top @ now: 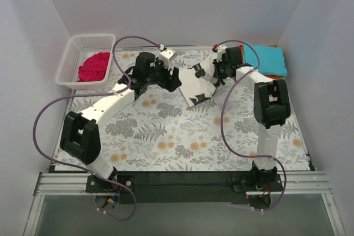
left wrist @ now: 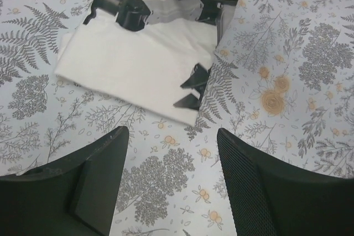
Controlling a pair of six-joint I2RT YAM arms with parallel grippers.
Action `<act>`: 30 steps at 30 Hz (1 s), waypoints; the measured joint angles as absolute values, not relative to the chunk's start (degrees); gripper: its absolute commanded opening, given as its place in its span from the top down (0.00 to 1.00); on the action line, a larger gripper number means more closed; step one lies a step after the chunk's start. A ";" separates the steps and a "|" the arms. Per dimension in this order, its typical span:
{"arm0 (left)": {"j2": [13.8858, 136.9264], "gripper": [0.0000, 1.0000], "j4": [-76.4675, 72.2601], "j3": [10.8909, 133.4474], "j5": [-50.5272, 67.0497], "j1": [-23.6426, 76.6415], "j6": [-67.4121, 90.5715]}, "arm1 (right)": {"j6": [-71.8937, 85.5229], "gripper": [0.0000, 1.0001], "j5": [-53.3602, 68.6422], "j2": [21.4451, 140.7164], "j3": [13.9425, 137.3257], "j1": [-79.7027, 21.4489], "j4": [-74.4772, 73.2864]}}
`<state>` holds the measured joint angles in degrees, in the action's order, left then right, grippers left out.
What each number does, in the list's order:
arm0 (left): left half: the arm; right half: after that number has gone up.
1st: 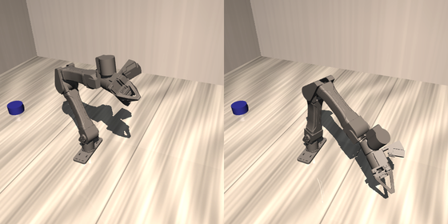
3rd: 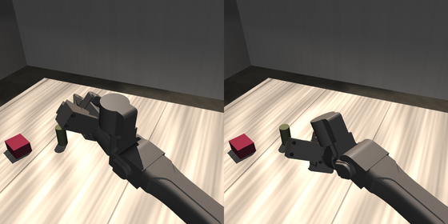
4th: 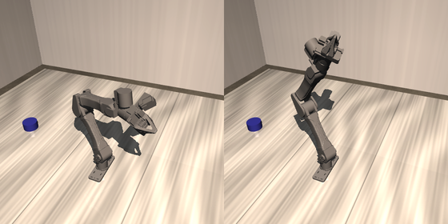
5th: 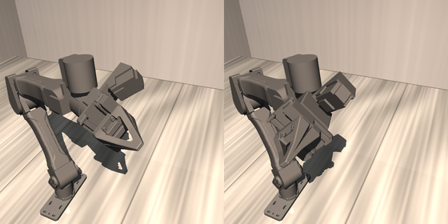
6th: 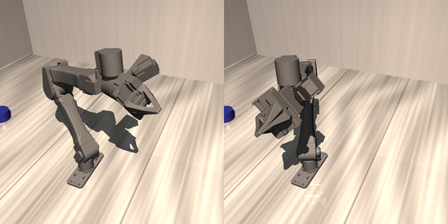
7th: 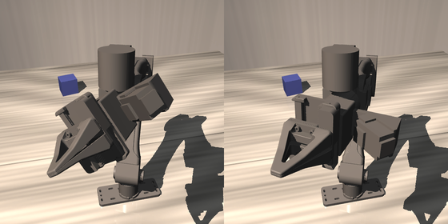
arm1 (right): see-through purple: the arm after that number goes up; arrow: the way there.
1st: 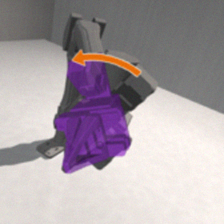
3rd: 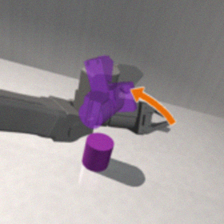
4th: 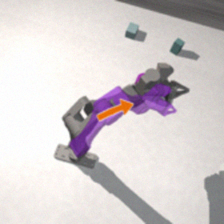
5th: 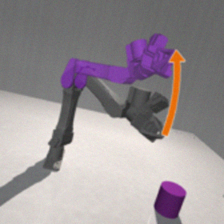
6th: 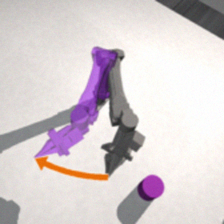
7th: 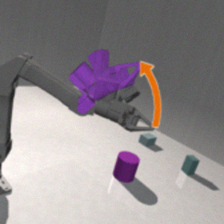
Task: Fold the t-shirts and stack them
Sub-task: Neatly place the folded tshirt to the corner
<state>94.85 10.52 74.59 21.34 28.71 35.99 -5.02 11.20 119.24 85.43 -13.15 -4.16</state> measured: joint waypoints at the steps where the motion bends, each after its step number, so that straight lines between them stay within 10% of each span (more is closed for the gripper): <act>1: 93.03 0.39 10.70 73.67 21.12 28.62 36.01 | -7.07 0.99 9.87 119.24 86.48 -12.80 -5.48; 30: 88.38 0.40 13.76 66.08 19.07 27.81 35.99 | -27.31 0.99 -7.51 125.47 113.84 -5.34 -16.88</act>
<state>88.38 13.76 66.08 19.07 27.81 35.99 -27.31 -7.51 125.47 113.84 -5.34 -16.88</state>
